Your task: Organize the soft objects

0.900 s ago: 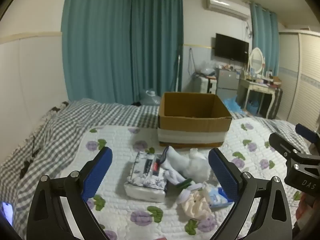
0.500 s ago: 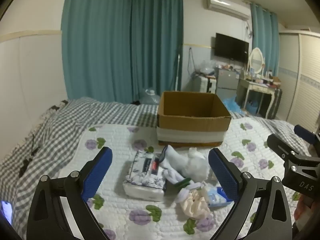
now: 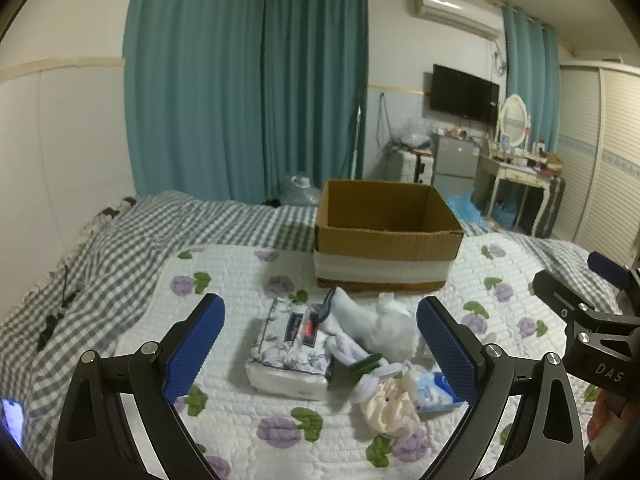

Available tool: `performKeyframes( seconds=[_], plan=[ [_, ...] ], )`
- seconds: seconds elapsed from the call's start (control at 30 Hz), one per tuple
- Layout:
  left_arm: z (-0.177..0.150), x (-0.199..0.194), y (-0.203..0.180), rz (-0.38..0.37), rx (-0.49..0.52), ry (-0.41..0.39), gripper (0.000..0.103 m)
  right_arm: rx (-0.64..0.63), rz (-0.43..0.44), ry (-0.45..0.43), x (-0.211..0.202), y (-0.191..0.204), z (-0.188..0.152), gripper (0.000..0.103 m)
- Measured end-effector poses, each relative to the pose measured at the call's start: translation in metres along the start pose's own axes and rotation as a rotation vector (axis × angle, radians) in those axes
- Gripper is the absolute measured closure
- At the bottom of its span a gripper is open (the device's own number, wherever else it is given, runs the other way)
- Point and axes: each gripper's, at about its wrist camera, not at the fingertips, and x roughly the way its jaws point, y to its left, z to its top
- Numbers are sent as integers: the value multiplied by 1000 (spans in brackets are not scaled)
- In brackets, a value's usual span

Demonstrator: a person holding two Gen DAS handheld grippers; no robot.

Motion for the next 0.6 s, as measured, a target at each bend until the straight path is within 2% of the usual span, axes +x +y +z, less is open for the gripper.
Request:
performKeyframes(
  seconds=[0.6],
  plan=[
    [-1,1,0,0,-1,5,4,-1,-1,10,4,-2,-3,0]
  ],
)
